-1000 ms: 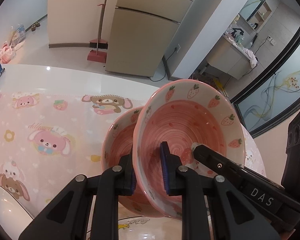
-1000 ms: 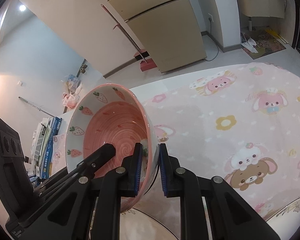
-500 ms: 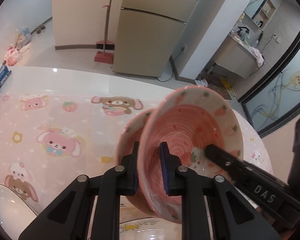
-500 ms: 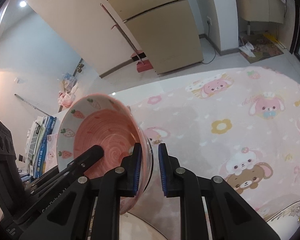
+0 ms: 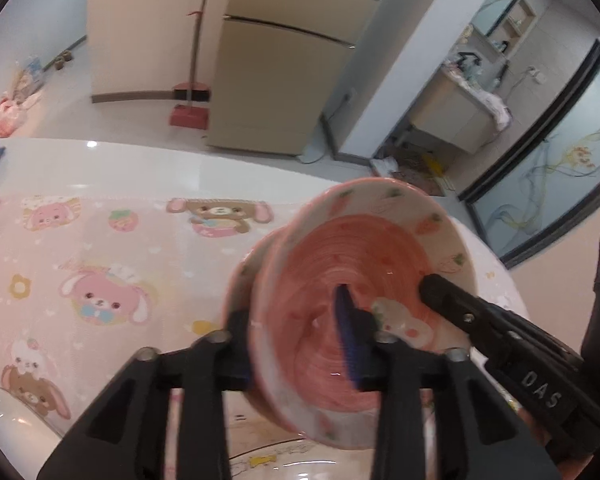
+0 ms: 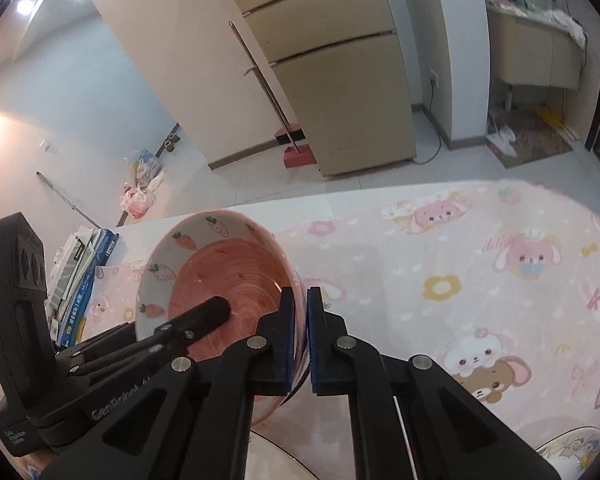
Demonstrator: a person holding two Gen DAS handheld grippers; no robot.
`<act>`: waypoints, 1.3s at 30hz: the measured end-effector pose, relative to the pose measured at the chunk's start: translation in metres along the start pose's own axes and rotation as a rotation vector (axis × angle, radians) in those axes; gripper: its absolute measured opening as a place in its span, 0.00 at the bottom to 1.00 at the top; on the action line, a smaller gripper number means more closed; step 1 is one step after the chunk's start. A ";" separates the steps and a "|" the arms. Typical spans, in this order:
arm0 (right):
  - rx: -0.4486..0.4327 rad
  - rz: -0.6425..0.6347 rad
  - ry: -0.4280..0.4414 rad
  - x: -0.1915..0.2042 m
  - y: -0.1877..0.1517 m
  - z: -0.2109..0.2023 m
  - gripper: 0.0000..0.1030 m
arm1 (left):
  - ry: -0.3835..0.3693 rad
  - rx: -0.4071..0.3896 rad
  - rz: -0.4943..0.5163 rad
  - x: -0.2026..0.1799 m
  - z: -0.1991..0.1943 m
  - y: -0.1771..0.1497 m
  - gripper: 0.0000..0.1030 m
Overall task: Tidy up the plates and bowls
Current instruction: 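Lower the nested pink bowls onto the cloth and open both tools, then raise both tools away from the bowl stack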
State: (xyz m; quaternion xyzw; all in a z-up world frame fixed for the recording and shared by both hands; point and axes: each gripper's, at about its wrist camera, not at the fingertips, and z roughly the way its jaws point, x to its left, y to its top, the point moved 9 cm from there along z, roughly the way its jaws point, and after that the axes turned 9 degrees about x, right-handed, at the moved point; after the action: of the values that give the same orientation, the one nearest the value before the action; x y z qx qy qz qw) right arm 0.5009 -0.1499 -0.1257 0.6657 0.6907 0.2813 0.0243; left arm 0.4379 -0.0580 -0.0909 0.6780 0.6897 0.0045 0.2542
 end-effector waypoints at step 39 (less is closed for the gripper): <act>-0.092 0.020 0.010 -0.007 0.012 -0.042 0.11 | 0.130 -0.170 0.081 0.017 -0.066 0.009 0.64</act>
State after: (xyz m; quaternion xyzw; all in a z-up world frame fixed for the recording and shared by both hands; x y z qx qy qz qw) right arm 0.4956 -0.1721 -0.0883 0.6695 0.6704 0.3162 0.0487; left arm 0.4240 -0.0189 -0.0362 0.6795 0.6739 0.1173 0.2652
